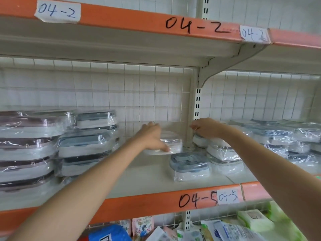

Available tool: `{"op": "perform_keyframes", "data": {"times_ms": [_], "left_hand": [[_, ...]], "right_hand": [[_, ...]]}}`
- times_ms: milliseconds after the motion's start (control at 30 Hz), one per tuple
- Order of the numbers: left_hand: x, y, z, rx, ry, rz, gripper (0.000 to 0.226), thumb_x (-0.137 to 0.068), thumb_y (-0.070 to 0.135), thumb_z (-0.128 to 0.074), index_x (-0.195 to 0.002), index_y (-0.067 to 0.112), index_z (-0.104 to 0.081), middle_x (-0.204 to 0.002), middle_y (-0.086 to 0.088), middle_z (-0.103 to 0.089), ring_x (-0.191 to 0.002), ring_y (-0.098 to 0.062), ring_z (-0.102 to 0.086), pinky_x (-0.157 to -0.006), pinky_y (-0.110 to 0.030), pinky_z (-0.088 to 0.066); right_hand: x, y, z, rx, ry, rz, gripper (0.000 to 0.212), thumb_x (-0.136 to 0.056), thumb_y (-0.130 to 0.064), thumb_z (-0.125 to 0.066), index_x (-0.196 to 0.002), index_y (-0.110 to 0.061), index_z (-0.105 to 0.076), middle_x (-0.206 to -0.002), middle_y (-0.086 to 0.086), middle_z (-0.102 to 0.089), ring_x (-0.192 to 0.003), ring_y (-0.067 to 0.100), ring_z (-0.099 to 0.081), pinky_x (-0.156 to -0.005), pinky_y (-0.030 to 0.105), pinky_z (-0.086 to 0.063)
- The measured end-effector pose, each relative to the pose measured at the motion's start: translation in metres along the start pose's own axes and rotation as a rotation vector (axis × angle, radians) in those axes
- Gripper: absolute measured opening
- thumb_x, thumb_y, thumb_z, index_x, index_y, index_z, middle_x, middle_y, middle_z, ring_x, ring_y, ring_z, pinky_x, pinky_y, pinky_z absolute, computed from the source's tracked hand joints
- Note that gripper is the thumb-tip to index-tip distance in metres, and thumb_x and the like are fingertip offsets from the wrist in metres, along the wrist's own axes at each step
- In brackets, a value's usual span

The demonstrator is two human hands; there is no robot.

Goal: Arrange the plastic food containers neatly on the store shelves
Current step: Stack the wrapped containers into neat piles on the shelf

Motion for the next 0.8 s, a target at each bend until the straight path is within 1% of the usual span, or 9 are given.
{"op": "perform_keyframes", "data": {"times_ms": [100, 167, 233, 333, 367, 567, 667, 733, 800], "left_hand": [[0.009, -0.035, -0.001, -0.102, -0.079, 0.123, 0.077, -0.071, 0.043, -0.076, -0.128, 0.009, -0.037, -0.133, -0.013, -0.036, -0.125, -0.031, -0.034, -0.094, -0.038, -0.040], [0.014, -0.044, -0.016, -0.145, -0.148, 0.142, 0.081, -0.074, 0.041, -0.075, -0.135, 0.010, -0.032, -0.138, -0.012, -0.032, -0.130, -0.031, -0.031, -0.096, -0.039, -0.039], [0.015, -0.047, -0.030, -0.149, -0.153, 0.126, 0.077, -0.079, 0.040, -0.071, -0.139, 0.011, -0.031, -0.142, -0.009, -0.031, -0.132, -0.029, -0.033, -0.098, -0.037, -0.037], [0.010, -0.047, -0.042, -0.153, -0.120, 0.079, 0.058, -0.087, 0.037, -0.062, -0.134, 0.012, -0.040, -0.140, -0.005, -0.040, -0.130, -0.026, -0.037, -0.102, -0.039, -0.038], [0.008, -0.046, -0.045, -0.156, -0.123, 0.071, 0.055, -0.089, 0.037, -0.060, -0.134, 0.013, -0.040, -0.141, -0.005, -0.040, -0.131, -0.026, -0.037, -0.104, -0.040, -0.036], [-0.002, -0.061, -0.071, 0.026, -0.186, 0.066, 0.056, -0.091, 0.029, -0.059, -0.139, 0.016, -0.033, -0.145, -0.007, -0.034, -0.134, -0.024, -0.030, -0.108, -0.038, -0.030], [-0.006, -0.075, -0.074, -0.004, -0.176, 0.126, 0.058, -0.092, 0.027, -0.056, -0.142, 0.029, -0.028, -0.138, -0.013, -0.025, -0.131, -0.032, -0.022, -0.107, -0.038, -0.024], [-0.007, -0.080, -0.075, -0.012, -0.152, 0.153, 0.056, -0.093, 0.026, -0.053, -0.142, 0.035, -0.027, -0.136, -0.013, -0.022, -0.129, -0.034, -0.022, -0.106, -0.040, -0.025], [-0.008, -0.080, -0.075, -0.032, -0.122, 0.156, 0.054, -0.095, 0.027, -0.051, -0.143, 0.033, -0.027, -0.138, -0.013, -0.024, -0.129, -0.034, -0.026, -0.106, -0.040, -0.029]], "right_hand": [[-0.007, -0.006, -0.013, -0.017, -0.016, 0.007, 0.048, -0.094, 0.003, -0.031, -0.138, -0.011, -0.043, -0.136, 0.010, -0.049, -0.124, 0.026, -0.045, -0.099, 0.029, -0.035], [-0.016, -0.011, -0.027, 0.006, -0.054, 0.030, 0.045, -0.093, 0.003, -0.032, -0.133, -0.011, -0.047, -0.137, 0.012, -0.050, -0.121, 0.024, -0.048, -0.097, 0.030, -0.037], [-0.028, -0.012, -0.045, -0.002, -0.108, 0.030, 0.036, -0.095, 0.000, -0.033, -0.124, -0.012, -0.050, -0.138, 0.013, -0.049, -0.116, 0.021, -0.049, -0.092, 0.027, -0.037], [-0.043, -0.013, -0.069, 0.000, -0.163, 0.000, 0.046, -0.095, -0.011, -0.039, -0.141, -0.008, -0.038, -0.145, 0.011, -0.041, -0.130, 0.026, -0.041, -0.104, 0.029, -0.032], [-0.046, -0.013, -0.076, -0.019, -0.180, -0.008, 0.048, -0.095, -0.014, -0.042, -0.143, -0.009, -0.036, -0.146, 0.011, -0.040, -0.132, 0.027, -0.039, -0.106, 0.031, -0.031], [-0.064, -0.015, -0.099, -0.022, -0.254, 0.044, 0.057, -0.090, -0.023, -0.051, -0.143, -0.010, -0.036, -0.147, 0.012, -0.037, -0.132, 0.029, -0.037, -0.108, 0.036, -0.031], [-0.072, -0.009, -0.109, 0.059, -0.308, 0.041, 0.070, -0.089, -0.043, -0.050, -0.149, -0.021, -0.020, -0.155, 0.009, -0.021, -0.140, 0.029, -0.025, -0.114, 0.045, -0.023], [-0.076, -0.010, -0.106, 0.108, -0.313, 0.068, 0.073, -0.086, -0.044, -0.056, -0.147, -0.020, -0.024, -0.153, 0.009, -0.027, -0.135, 0.029, -0.033, -0.111, 0.045, -0.030], [-0.079, -0.015, -0.096, 0.162, -0.275, 0.098, 0.076, -0.077, -0.034, -0.068, -0.142, -0.017, -0.032, -0.144, 0.009, -0.036, -0.127, 0.030, -0.039, -0.105, 0.044, -0.037]]}}
Point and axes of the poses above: each hand's wrist, its own x-axis away from the middle knuckle, its own z-axis out of the back of the hand, y = z × x, the point moved 7 cm from there along -x, towards the middle knuckle
